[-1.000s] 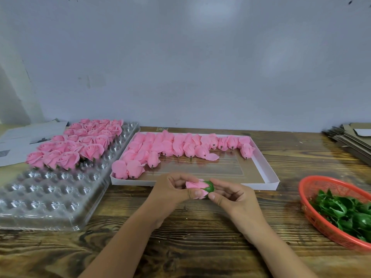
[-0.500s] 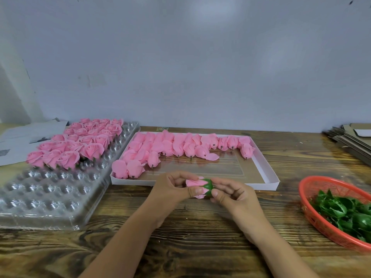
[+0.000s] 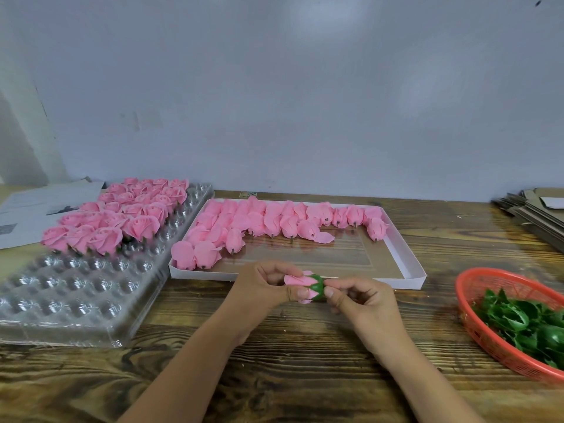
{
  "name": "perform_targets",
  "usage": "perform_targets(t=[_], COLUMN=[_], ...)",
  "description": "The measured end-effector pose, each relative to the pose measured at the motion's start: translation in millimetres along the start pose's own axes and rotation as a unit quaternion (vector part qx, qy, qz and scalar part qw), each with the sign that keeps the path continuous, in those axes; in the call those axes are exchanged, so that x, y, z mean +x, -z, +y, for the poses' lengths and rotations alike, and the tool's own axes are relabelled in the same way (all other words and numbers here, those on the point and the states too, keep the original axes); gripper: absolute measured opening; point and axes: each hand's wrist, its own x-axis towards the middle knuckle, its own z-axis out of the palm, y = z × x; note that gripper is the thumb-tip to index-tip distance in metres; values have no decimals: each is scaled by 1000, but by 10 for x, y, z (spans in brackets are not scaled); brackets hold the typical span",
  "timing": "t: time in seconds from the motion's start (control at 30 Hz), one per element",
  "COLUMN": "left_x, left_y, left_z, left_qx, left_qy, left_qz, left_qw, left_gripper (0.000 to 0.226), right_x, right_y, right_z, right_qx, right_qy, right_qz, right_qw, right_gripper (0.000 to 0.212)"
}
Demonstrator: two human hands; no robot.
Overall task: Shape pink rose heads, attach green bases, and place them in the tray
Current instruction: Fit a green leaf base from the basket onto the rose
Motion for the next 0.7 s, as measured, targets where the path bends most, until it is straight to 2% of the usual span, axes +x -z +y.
perform_targets(t=[0.7], left_x=[-3], left_y=[-2], left_z=[-10], left_qx=[55], left_qy=[-7], left_qz=[-10], left_qw=[998], left_gripper=[30], right_x=[-11], right_y=[-10], right_z=[8], right_qx=[-6], right_qy=[-5], right_qz=[-12], right_qw=[1000], right_gripper=[38])
